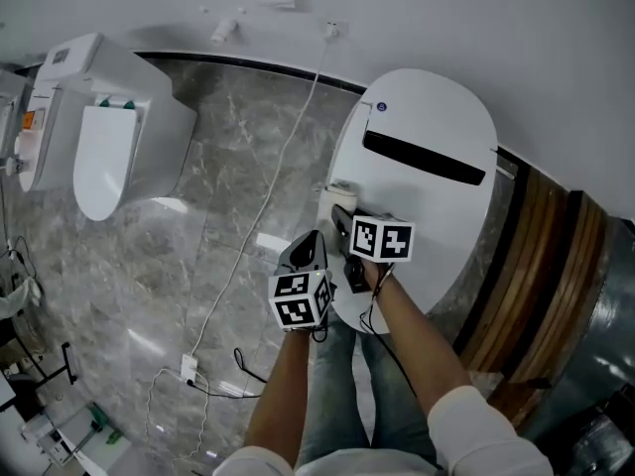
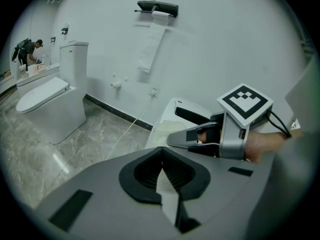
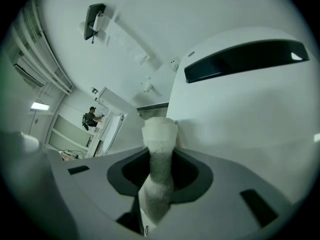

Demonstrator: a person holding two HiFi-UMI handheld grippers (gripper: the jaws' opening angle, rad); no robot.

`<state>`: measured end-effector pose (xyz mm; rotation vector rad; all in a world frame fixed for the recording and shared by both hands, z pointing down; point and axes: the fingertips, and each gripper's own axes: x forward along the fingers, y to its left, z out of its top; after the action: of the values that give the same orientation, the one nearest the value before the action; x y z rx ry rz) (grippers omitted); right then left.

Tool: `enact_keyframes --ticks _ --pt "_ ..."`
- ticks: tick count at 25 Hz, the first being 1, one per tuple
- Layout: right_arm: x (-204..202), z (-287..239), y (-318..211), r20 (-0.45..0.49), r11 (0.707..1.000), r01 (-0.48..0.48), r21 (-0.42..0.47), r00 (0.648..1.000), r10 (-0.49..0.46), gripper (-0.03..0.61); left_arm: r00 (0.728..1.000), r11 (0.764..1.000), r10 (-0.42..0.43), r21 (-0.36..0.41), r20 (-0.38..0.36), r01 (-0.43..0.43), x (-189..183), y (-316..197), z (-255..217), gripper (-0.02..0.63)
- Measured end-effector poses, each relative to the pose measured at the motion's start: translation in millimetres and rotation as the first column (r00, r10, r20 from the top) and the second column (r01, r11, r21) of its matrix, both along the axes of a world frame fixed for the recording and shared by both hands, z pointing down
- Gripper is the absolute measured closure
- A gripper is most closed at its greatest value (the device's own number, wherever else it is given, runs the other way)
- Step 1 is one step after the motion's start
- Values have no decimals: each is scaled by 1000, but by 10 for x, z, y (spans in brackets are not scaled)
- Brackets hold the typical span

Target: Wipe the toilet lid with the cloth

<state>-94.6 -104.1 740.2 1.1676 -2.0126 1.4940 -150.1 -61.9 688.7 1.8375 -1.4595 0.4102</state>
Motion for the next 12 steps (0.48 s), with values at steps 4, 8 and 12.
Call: enact_keyframes --ticks 4,8,12 --pt "114 22 9 -20 1000 4 11 1000 -3 476 1000 1000 24 1 -13 -24 98 14 9 600" --pt "471 10 145 -38 1000 -25 7 999 25 476 997 998 70 4 -26 -70 359 33 2 601" --pt "1114 15 401 -79 998 -71 1 994 70 476 991 992 128 -1 -31 -128 650 94 25 601"
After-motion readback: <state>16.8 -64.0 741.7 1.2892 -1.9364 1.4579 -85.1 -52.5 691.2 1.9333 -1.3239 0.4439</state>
